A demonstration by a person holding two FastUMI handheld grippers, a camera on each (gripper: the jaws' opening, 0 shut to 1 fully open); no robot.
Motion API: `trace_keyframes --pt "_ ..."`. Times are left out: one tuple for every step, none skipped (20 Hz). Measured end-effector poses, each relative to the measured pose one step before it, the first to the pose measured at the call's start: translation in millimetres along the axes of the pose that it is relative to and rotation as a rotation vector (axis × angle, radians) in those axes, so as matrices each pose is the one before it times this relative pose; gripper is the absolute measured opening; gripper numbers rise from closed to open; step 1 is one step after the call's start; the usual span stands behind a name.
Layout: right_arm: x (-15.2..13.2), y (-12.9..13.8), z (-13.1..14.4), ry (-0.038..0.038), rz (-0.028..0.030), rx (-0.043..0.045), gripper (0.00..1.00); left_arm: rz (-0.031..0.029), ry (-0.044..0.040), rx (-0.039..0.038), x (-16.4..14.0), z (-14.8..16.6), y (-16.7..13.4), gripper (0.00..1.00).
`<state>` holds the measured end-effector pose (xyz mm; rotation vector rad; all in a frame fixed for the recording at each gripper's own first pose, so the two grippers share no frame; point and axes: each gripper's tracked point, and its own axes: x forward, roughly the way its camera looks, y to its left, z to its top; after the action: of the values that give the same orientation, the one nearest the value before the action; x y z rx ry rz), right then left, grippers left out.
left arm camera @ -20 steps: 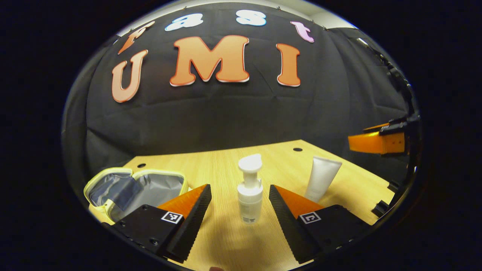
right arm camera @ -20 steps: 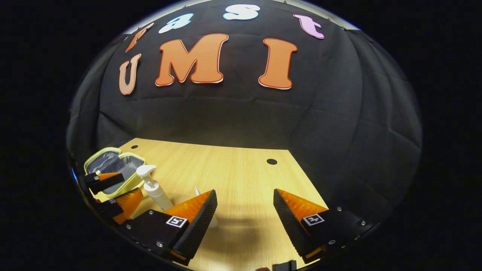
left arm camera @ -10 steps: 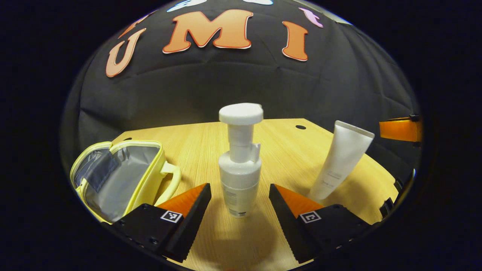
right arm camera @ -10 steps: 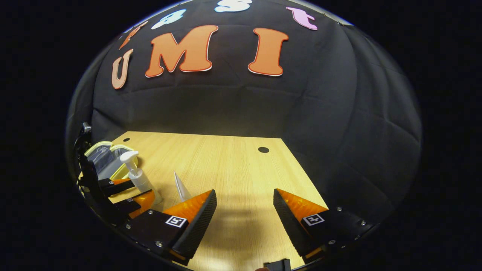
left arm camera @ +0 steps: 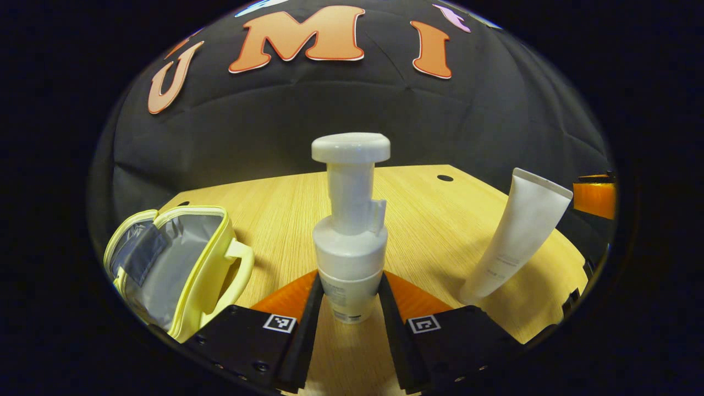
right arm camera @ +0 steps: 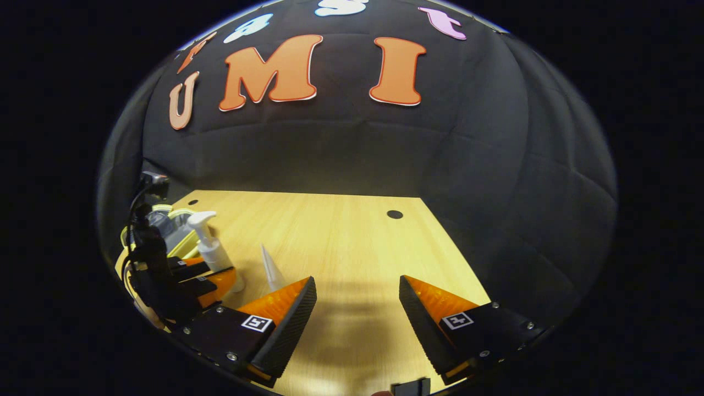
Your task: First open the suitcase, pack the skin care products into it, and then close the suitcase.
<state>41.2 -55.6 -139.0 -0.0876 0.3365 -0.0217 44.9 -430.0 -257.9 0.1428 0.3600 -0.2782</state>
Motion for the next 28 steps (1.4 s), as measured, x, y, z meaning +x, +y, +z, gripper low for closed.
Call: trace_keyframes --pt "-2.68 9.09 0.77 -0.00601 0.03076 -0.00536 0.96 -0.00975 0.00158 -0.0096 -3.72 2.32 -1.03 0.59" --pt "-0.64 7.67 -0.67 -0.00351 0.02873 -0.01308 0.96 -0.00548 -0.00054 -0.00352 -4.02 4.54 0.48 0.59" --pt "0.71 8.71 -1.1 0.00047 0.0275 -0.0171 0.96 -0.00236 -0.0014 0.00232 -4.55 4.75 1.33 0.59" --pt "1.27 8.0 -2.1 0.00532 0.02397 -0.01683 0.96 -0.0032 -0.00057 0.00457 -5.77 5.68 1.45 0.59" --pt "2.32 6.55 -3.29 0.00351 0.02174 -0.01682 0.96 -0.00103 -0.00159 0.00065 -5.73 5.52 1.7 0.59" --pt "5.05 5.41 -5.04 0.01207 0.01693 -0.01412 0.96 -0.00185 -0.0022 -0.00398 -6.3 5.93 2.32 0.59" --pt "7.47 6.17 -7.25 0.02202 0.01834 -0.00903 0.96 -0.00112 -0.00077 -0.00128 -7.47 4.83 2.55 0.59" --pt "6.01 6.08 -7.12 0.01993 0.01668 -0.00168 0.96 0.00451 0.00112 0.00057 -6.95 4.49 4.33 0.59" --pt "6.55 5.07 -7.89 0.02242 0.01819 0.00377 0.96 0.00666 -0.00296 0.00205 -7.0 4.58 5.01 0.59" --pt "8.92 3.53 -9.16 0.03052 0.01592 0.0073 0.96 0.00992 -0.00301 0.00231 -7.37 3.8 5.73 0.59" --pt "8.93 3.56 -9.23 0.03183 0.016 0.01126 0.96 0.00837 -0.00171 0.00137 -5.82 2.12 5.89 0.59" --pt "9.55 0.99 -7.64 0.02776 0.00871 0.01166 0.96 0.01084 0.00177 -0.00421 -5.13 1.52 6.06 0.59" --pt "6.71 -0.03 -7.12 0.0234 0.00508 0.00761 0.97 0.0108 0.00459 -0.00497 -3.69 -1.77 6.47 0.59" --pt "8.29 0.26 -3.98 0.02257 0.002 0.00599 0.97 0.01257 0.00436 -0.00531 -3.84 -1.02 6.44 0.59" --pt "6.02 0.16 -1.96 0.00843 0.00545 0.00289 0.97 0.01537 0.00312 -0.00735 -2.55 -0.84 7.67 0.59" --pt "5.26 0.5 -1.2 0.00305 0.00201 -0.00032 0.96 0.01207 0.00288 -0.00327 -2.31 -1.07 6.05 0.59" --pt "4.42 1.3 -2.19 0.00932 0.01046 -0.00148 0.91 0.01272 0.00479 -0.00282 -1.91 -3.04 5.39 0.59" --pt "4.09 1.56 -1.43 0.00906 0.0089 0.00007 0.88 0.01049 0.00183 -0.0038 -1.46 -0.59 4.94 0.59" --pt "2.45 0.75 -2.17 0.00856 0.0066 -0.00274 0.84 0.00846 0.0011 -0.00408 -0.76 -0.01 3.91 0.59" --pt "2.29 -0.28 -2.25 0.00724 0.00063 -0.00639 0.81 0.00698 0.00323 -0.00647 -1.05 -1.36 2.82 0.59" --pt "3.59 -1.76 -2.22 0.00742 -0.00792 -0.00712 0.67 0.00546 0.00091 -0.00574 0.7 -2.08 2.68 0.59" --pt "3.41 -0.78 -1.46 0.01003 -0.00174 -0.00569 0.68 0.00284 -0.00286 -0.00658 -0.74 0.3 2.12 0.59" --pt "1.08 2.22 -0.57 0.00452 0.00378 -0.00094 0.58 0.00136 -0.00171 -0.00653 0.03 0.48 0.12 0.59" --pt "4.89 0.84 2.82 -0.01051 0.00204 -0.00624 0.54 0.00103 0.0024 -0.00239 -1.51 -1.42 0.89 0.59" --pt "-0.15 -0.67 0.86 -0.00254 -0.00146 -0.005 0.52 -0.00003 0.0044 -0.00228 -0.5 -2.02 0.46 0.59" --pt "1.17 -0.84 3.04 -0.00438 -0.00704 0.00315 0.51 -0.00109 0.00422 -0.00386 -0.68 -0.32 0.34 0.59" --pt "0.25 -0.95 -0.56 0.00671 -0.01054 0.00677 0.48 -0.00306 0.00291 -0.00189 -0.69 -0.57 -0.01 0.59" --pt "-0.32 -1.72 0.75 0.00408 -0.01293 0.01086 0.47 -0.00459 0.001 -0.00153 -0.49 1.09 1.31 0.59"
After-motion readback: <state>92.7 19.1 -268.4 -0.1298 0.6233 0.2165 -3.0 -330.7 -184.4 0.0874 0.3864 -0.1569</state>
